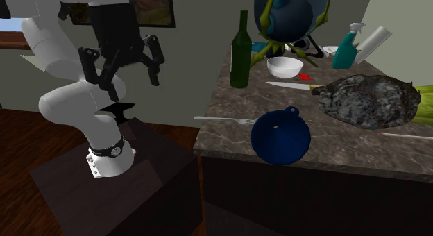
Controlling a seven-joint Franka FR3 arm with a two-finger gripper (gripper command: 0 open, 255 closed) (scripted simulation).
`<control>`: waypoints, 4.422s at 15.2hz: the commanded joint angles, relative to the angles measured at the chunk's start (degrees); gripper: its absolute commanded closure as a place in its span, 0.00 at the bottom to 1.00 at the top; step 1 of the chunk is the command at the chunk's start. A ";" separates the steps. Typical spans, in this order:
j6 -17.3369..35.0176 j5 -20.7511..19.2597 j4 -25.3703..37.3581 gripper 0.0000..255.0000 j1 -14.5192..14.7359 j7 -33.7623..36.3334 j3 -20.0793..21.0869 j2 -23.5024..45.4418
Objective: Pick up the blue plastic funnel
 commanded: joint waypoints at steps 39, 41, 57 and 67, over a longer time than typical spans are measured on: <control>41.80 9.18 20.60 0.00 7.35 20.50 14.74 46.66; 41.79 9.22 20.55 1.00 7.34 20.45 14.73 46.59; 36.63 8.92 24.78 1.00 7.23 21.16 14.63 45.61; 30.50 8.48 30.48 1.00 7.14 22.01 14.53 45.13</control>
